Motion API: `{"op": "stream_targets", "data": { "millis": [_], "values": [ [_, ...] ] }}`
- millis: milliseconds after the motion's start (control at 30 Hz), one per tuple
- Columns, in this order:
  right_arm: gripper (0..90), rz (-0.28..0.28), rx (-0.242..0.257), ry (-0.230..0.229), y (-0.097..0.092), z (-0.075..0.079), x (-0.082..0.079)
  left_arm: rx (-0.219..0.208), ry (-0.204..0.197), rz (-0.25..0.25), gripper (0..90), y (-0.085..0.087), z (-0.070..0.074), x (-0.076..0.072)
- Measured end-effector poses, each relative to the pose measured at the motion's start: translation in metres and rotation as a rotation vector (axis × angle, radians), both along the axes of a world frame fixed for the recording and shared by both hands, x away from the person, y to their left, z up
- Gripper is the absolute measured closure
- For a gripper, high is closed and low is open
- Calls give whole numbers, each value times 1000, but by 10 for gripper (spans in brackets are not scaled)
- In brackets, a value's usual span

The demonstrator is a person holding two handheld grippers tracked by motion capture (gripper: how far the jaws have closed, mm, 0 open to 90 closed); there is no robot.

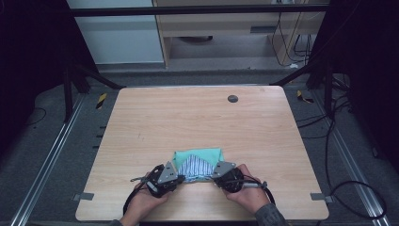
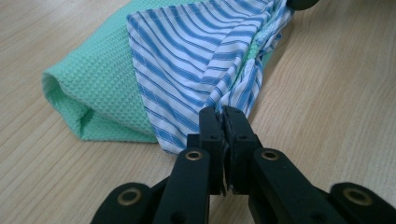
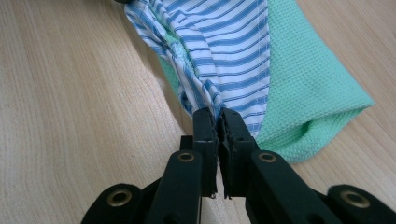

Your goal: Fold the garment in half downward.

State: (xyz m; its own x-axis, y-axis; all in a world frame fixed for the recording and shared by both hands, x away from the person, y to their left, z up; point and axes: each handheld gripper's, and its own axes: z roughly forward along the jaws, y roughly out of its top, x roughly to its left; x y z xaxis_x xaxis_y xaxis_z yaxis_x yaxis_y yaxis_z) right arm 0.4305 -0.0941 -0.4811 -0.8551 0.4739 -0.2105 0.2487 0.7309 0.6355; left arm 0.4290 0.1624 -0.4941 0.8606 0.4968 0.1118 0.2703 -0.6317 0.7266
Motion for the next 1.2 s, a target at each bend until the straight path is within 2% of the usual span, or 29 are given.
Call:
{"op": "stream_targets", "data": {
  "millis": [300,433,567,700,767,833,967,1067,1133,1200],
  "values": [
    [831,8,-6,9,-1,-2,-7,-12,5,-4,863,1,1,-5],
    [717,-14,21,14,-5,2,-10,-55,3,11,810,6,6,-7],
    [632,-15,54,19,-7,8,-11,-97,-20,34,755,10,13,-8],
    [560,-17,69,12,-1,12,-10,-131,-55,48,714,8,19,-5],
    [532,-17,80,12,3,14,-8,-110,-60,53,700,4,18,0],
    [527,-17,85,14,6,14,-6,-108,-23,45,714,3,14,3],
    [594,1,83,26,12,11,-5,-61,5,17,766,-1,7,-1],
    [629,26,61,44,14,6,-8,-34,17,-1,783,-2,5,-5],
    [615,33,51,53,14,3,-10,-11,30,-16,777,-3,2,-6],
    [570,36,42,60,13,0,-12,-20,22,-13,738,-2,2,-8]
  ]
}}
